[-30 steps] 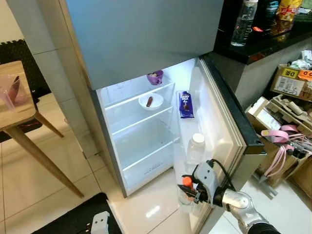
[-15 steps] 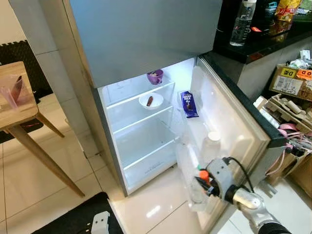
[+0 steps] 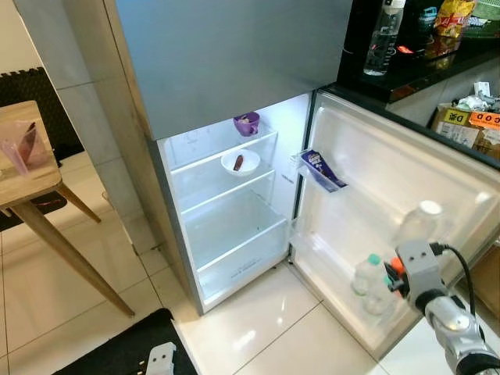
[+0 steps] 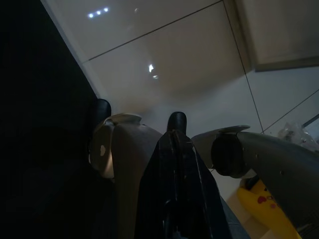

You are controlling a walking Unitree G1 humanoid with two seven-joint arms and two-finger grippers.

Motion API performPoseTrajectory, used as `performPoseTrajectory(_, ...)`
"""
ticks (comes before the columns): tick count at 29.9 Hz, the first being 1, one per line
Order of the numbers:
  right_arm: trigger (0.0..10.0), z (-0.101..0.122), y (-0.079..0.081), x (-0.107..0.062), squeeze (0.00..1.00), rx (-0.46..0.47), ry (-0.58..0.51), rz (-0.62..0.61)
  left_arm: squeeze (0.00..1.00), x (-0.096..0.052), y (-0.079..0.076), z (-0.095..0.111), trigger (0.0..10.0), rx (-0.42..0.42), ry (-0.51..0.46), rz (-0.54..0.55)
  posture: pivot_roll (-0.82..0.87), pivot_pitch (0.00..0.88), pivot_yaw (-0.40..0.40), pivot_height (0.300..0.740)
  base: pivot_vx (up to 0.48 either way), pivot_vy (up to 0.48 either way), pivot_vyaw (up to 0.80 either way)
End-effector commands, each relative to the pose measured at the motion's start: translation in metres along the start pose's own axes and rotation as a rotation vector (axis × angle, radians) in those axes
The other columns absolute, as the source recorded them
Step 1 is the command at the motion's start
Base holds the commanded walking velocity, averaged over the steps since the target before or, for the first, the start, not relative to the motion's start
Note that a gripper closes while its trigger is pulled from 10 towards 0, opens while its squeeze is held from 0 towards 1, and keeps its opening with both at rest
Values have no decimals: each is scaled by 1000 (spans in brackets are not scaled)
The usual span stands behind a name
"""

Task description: Restocking fridge

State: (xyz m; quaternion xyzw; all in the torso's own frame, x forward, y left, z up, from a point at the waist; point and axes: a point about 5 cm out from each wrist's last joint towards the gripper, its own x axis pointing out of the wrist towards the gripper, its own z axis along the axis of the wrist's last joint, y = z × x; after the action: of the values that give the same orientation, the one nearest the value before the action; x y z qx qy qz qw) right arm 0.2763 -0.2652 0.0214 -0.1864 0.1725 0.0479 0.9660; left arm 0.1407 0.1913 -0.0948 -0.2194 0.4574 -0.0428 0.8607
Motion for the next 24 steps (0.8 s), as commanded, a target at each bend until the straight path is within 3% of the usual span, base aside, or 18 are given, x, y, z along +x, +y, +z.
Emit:
performPoseTrajectory(1, 10000, -4, 4, -1, 0, 3, 24, 6, 0, 0, -1, -3, 10000, 2, 7, 5, -60, 0, -25, 740, 0, 0, 0)
performPoseTrajectory(4, 10000, -19, 27, -5, 0, 29, 84, 87, 0, 0, -1, -3, 10000, 6, 10, 5, -61, 0, -24, 740, 0, 0, 0)
performPoseTrajectory(8, 10000, -32, 41, -10, 0, 46, 145, 123, 0, 0, -1, -3, 10000, 8, 11, 5, -62, 0, -21, 740, 0, 0, 0)
performPoseTrajectory(11, 10000, -65, 58, -29, 0, 77, 319, 127, 0, 1, -1, -3, 10000, 16, 13, 14, -61, 0, -23, 740, 0, 0, 0)
performPoseTrajectory(16, 10000, -103, 68, -59, 0, 106, 506, 96, 0, 1, -1, -4, 10000, 24, 14, 32, -58, 0, -28, 740, 0, 0, 0)
performPoseTrajectory(18, 10000, -103, 68, -59, 0, 106, 506, 96, 0, 1, -1, -4, 10000, 24, 14, 32, -58, 0, -28, 740, 0, 0, 0)
performPoseTrajectory(22, 10000, -119, 75, -75, 0, 125, 590, 97, 0, 1, 0, -4, 10000, 39, 17, 45, -63, 0, -27, 740, 0, 0, 0)
performPoseTrajectory(24, 10000, -136, 81, -94, 0, 143, 684, 91, 0, 1, 0, -5, 10000, 54, 22, 57, -63, 0, -28, 740, 0, 0, 0)
